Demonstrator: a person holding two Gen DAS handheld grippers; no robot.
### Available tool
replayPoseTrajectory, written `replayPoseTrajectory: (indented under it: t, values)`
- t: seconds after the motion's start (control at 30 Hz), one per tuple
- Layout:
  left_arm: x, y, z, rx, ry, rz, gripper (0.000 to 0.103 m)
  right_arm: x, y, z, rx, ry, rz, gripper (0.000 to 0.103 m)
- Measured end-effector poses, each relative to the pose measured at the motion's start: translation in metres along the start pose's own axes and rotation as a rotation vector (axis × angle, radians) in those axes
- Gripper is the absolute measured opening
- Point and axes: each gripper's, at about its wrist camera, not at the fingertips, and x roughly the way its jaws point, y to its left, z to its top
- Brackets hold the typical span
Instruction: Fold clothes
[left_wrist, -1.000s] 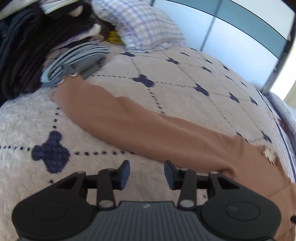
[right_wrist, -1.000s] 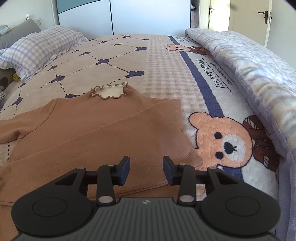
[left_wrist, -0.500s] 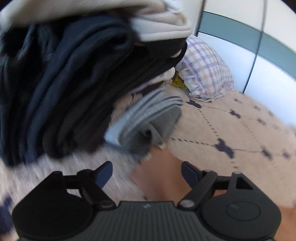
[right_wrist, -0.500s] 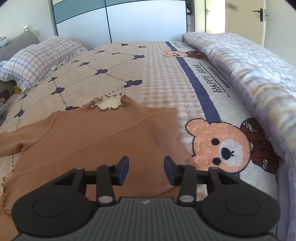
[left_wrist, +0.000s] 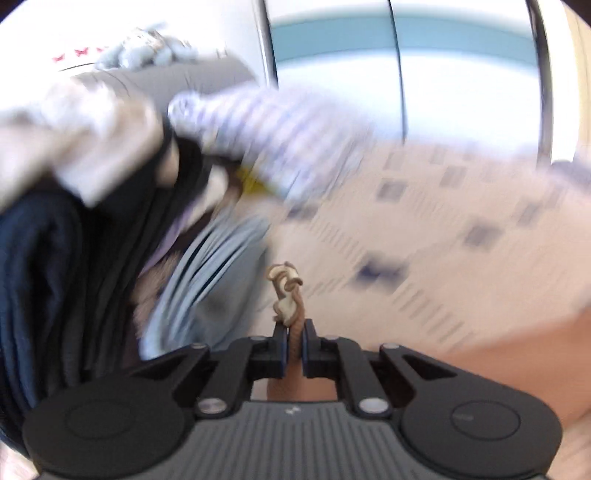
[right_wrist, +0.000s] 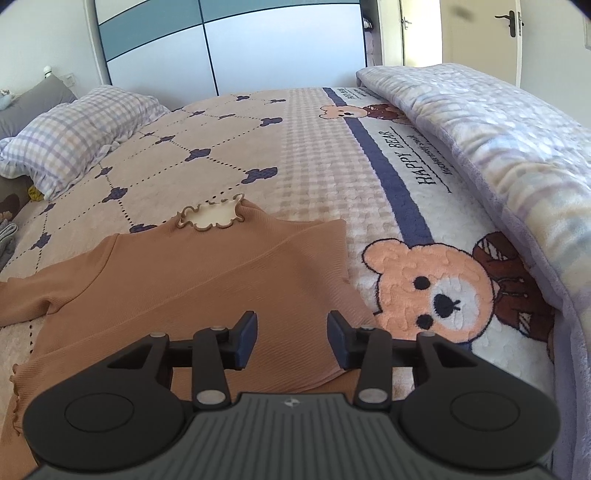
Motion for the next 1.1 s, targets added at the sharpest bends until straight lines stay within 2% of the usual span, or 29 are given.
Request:
replayPoseTrajectory:
  t: [0.1,0.17,0.23,0.27,0.3,0.33,0.4,0.5,0.57,0.6,0.63,0.67,0.8,0.9,1.03,1.07,1.1]
  values:
    - [-0.082,-0.051,0.019,-0.129,-0.167,-0.278,0.007,-0.002,-0.001,0.001,0.021,-0.01,0.026,0.045]
    - [-0.132,-0.099,0.013,-0.124,-0.212,-0.541,0.009,-0.003,-0.003,0.002,0.056,-0.011,0.07,0.045]
    - [-0.162,-0.142,-0.004,-0.043,-0.203,-0.738,0.023,-0.002,-0.007,0.002,0.108,-0.009,0.119,0.045]
    - [-0.169,-0.155,-0.014,-0.007,-0.189,-0.782,0.028,-0.003,-0.009,0.002,0.139,-0.007,0.145,0.045]
    - [-0.174,-0.167,-0.024,0.028,-0.174,-0.818,0.044,-0.003,-0.012,0.001,0.165,-0.004,0.167,0.045]
    - [-0.171,-0.171,-0.033,0.05,-0.159,-0.816,0.054,-0.003,-0.014,0.0,0.188,-0.001,0.186,0.046]
    - [-0.159,-0.17,-0.047,0.06,-0.113,-0.785,0.056,-0.003,-0.02,-0.002,0.239,0.011,0.229,0.048]
    - [-0.121,-0.136,-0.052,-0.174,-0.019,-0.787,0.057,0.002,-0.029,-0.003,0.327,0.029,0.269,0.05]
    - [-0.101,-0.123,-0.058,-0.249,-0.004,-0.757,0.059,0.005,-0.03,-0.005,0.355,0.048,0.274,0.05]
    - [-0.094,-0.122,-0.062,-0.229,0.004,-0.688,0.059,0.007,-0.027,-0.005,0.342,0.062,0.267,0.05]
    - [-0.085,-0.123,-0.067,-0.197,0.031,-0.598,0.057,0.008,-0.023,-0.006,0.317,0.077,0.254,0.05]
    - [-0.077,-0.124,-0.074,-0.178,0.059,-0.551,0.057,0.008,-0.02,-0.007,0.286,0.09,0.245,0.05]
    - [-0.063,-0.116,-0.085,-0.199,0.155,-0.582,0.057,0.008,-0.01,-0.014,0.159,0.139,0.24,0.05]
    - [-0.051,-0.111,-0.087,-0.224,0.223,-0.558,0.057,0.01,0.002,-0.024,0.007,0.19,0.203,0.051]
    - [-0.025,-0.091,-0.097,-0.396,0.333,-0.57,0.056,0.009,0.022,-0.038,-0.201,0.211,0.166,0.051]
    - [-0.022,-0.089,-0.099,-0.432,0.354,-0.585,0.056,0.009,0.025,-0.039,-0.23,0.208,0.16,0.05]
    - [-0.019,-0.089,-0.101,-0.448,0.37,-0.6,0.056,0.009,0.026,-0.039,-0.237,0.208,0.168,0.035]
